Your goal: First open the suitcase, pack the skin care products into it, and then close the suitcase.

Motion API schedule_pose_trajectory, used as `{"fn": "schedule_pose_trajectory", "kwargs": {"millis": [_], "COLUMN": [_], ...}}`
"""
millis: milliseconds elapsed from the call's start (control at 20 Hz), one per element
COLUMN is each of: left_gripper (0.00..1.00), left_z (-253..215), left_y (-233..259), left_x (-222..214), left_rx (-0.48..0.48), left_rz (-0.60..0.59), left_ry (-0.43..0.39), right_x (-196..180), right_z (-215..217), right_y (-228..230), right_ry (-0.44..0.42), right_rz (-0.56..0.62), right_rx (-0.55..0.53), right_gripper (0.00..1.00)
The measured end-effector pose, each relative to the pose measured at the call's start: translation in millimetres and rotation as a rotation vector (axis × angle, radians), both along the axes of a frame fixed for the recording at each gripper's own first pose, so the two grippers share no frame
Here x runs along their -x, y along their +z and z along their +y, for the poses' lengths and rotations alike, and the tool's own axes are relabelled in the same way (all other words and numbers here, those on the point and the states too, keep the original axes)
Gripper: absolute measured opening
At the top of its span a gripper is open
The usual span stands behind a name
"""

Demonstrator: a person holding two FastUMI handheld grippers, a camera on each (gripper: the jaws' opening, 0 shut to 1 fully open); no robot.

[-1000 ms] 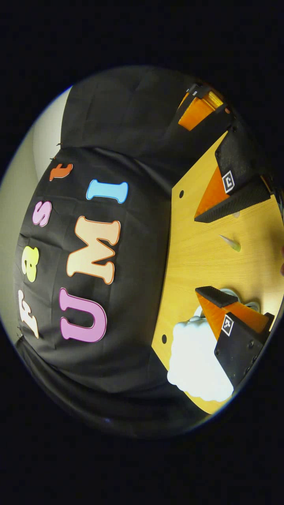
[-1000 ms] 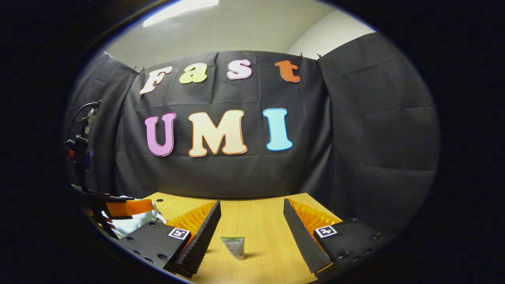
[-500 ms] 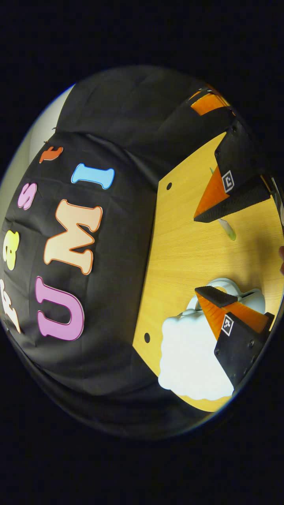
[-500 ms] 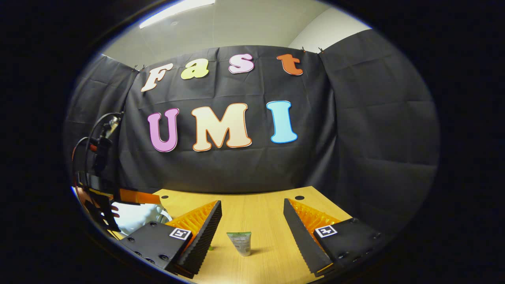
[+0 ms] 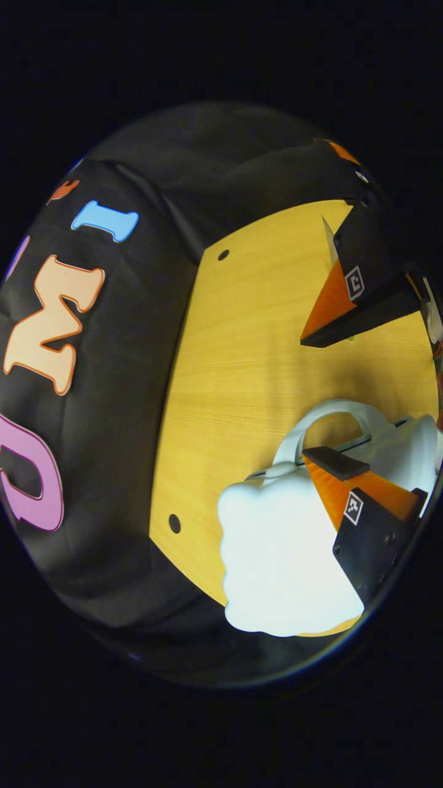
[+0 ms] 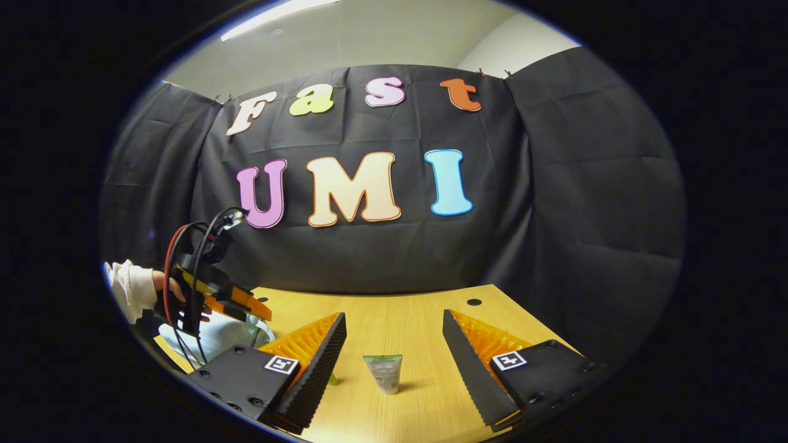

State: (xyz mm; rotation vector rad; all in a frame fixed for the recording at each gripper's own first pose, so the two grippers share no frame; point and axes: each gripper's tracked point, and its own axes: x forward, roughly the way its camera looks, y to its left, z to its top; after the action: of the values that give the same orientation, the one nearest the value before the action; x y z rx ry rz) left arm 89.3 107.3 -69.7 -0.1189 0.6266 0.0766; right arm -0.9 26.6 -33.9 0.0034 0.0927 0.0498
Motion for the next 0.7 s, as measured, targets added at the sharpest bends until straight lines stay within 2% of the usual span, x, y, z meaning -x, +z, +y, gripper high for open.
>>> {"fn": "schedule_pose_trajectory", "kwargs": {"millis": [100, 200, 300, 450, 600, 700], "left_gripper": [0.96, 0.92, 0.94, 0.94, 0.81, 0.81], "left_z": [3.2, 1.9, -1.2, 2.5, 4.6, 3.8], "left_y": [-12.8, -20.0, -27.1, -41.7, -54.3, -63.0], "left_x": [-6.0, -14.5, -23.7, -29.3, -29.6, -28.8], "left_rx": [0.009, 0.002, -0.007, -0.018, -0.022, -0.024], "left_rz": [0.068, 0.108, 0.143, 0.226, 0.296, 0.334], "left_ry": [0.006, 0.001, 0.004, 0.052, 0.094, 0.111], "right_x": [1.3, 3.1, 4.9, 8.3, 11.4, 12.4], "right_z": [-1.1, -6.8, -12.4, -20.7, -31.9, -38.8], "right_y": [-1.8, -4.1, -8.0, -12.4, -12.3, -12.8], "right_ry": [-0.005, -0.021, -0.037, -0.057, -0.081, -0.095], "right_rz": [0.007, 0.011, 0.020, 0.034, 0.037, 0.039], "right_rx": [-0.012, -0.022, -0.032, -0.041, -0.031, -0.037], "right_gripper": [0.98, 0.98, 0.98, 0.98, 0.98, 0.98]}}
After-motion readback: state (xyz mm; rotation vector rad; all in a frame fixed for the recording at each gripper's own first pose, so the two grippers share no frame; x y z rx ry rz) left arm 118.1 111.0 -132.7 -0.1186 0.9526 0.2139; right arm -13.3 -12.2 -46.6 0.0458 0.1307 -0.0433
